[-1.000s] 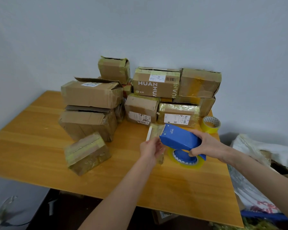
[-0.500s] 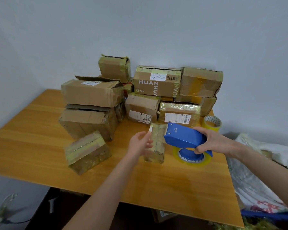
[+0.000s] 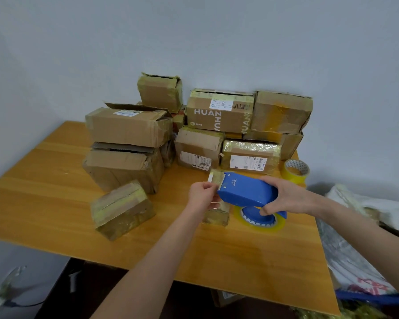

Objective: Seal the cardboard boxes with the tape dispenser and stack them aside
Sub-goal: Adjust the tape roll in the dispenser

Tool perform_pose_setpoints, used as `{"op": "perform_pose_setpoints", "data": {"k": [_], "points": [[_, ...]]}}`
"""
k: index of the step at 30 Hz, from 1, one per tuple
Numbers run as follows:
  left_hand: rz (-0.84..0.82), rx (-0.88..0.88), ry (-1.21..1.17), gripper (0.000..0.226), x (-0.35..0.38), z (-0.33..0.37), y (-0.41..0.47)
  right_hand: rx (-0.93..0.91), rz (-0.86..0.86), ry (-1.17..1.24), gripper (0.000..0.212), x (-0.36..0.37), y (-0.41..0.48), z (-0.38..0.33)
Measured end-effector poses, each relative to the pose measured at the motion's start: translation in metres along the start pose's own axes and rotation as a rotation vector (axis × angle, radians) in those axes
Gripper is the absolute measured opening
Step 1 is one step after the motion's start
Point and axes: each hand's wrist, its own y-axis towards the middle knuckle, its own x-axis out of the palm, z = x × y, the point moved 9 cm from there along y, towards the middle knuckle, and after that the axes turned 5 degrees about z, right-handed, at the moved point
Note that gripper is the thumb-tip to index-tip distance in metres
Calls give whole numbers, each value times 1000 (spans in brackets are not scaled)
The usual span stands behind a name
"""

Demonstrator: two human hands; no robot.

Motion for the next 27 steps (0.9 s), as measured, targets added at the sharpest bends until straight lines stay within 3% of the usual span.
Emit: {"op": "perform_pose_setpoints", "data": {"k": [3,6,10,13,20,23,27], "points": [[78,13,17,8,-29,-3,9,-20,26,-19,68,-7,-5,5],[34,104,134,19,-50,3,14,6,38,-34,69,-17,-13,19],[-279,44,124,37,-10,1,-4,41,5,93,73,-14,-18,29],[-453,4,67,23,20,-1,-17,71,-14,174,76,-8,-18,31],[-195,84,88,11,7,7,-1,84,-19,166,74,-2,-15,26],[-256,100,95,3,10,10,-5,75,-14,149,71,-3,-13,22],[-272,162,116,15,11,16,-6,68,-19,126,71,-2,-11,18]]}}
